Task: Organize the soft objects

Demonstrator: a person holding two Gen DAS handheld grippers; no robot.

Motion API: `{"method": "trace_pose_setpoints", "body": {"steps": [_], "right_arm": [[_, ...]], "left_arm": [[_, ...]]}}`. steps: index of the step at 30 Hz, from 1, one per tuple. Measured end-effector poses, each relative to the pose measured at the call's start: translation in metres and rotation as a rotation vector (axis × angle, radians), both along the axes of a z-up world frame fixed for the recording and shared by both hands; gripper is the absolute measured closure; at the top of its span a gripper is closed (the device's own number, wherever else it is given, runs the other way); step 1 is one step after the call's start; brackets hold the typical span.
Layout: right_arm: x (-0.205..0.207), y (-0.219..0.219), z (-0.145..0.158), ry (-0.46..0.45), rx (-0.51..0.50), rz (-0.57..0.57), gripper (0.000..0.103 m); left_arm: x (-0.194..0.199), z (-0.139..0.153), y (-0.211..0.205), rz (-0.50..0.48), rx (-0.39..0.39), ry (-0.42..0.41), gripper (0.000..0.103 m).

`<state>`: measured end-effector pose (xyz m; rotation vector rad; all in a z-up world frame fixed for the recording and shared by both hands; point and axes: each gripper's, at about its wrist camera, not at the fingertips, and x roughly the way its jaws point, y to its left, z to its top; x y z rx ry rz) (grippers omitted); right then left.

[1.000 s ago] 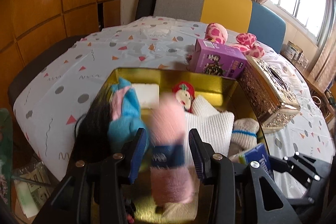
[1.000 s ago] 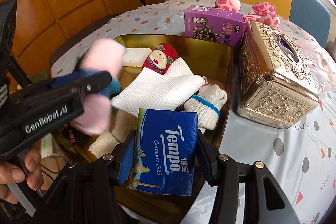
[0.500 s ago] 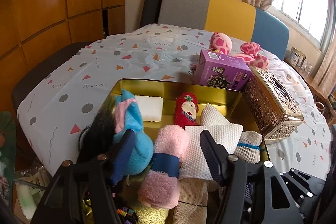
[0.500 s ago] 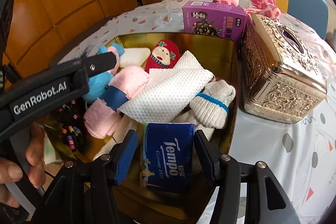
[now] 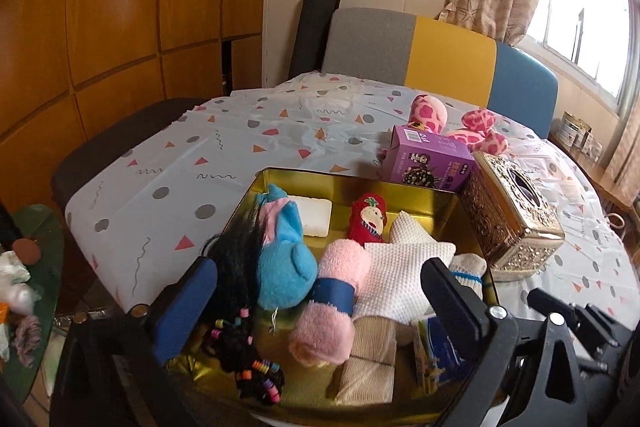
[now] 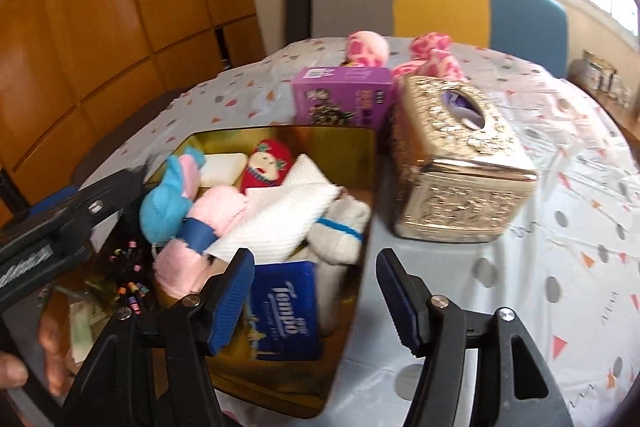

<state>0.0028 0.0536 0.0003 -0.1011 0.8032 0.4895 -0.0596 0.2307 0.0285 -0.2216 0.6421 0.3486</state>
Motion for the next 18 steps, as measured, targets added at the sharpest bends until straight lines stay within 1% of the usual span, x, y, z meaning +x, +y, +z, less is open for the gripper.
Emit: {"method": "trace_pose_setpoints", "body": {"steps": [6, 11, 15, 18], "right_arm": [[-0.003, -0.012, 0.001, -0.013, -0.005, -0.049, 0.039], [-0.009, -0.016, 0.0, -0.026, -0.019, -0.062, 0.039], [-0.012, -0.018, 0.001, -0.033, -0.023, -0.066, 0.039], [-0.014, -0.017, 0.003, -0.046, -0.026, -0.065, 0.039]], "left_arm": [[-0.013, 0.002, -0.01, 0.008, 0.011, -0.004, 0.0], [-0.02, 0.001, -0.018, -0.001, 0.01, -0.006, 0.0], [-0.021, 0.0, -0.025, 0.001, 0.034, 0.007, 0.0], [-0.022, -0.001, -0.027, 0.007, 0.032, 0.007, 0.0]]}}
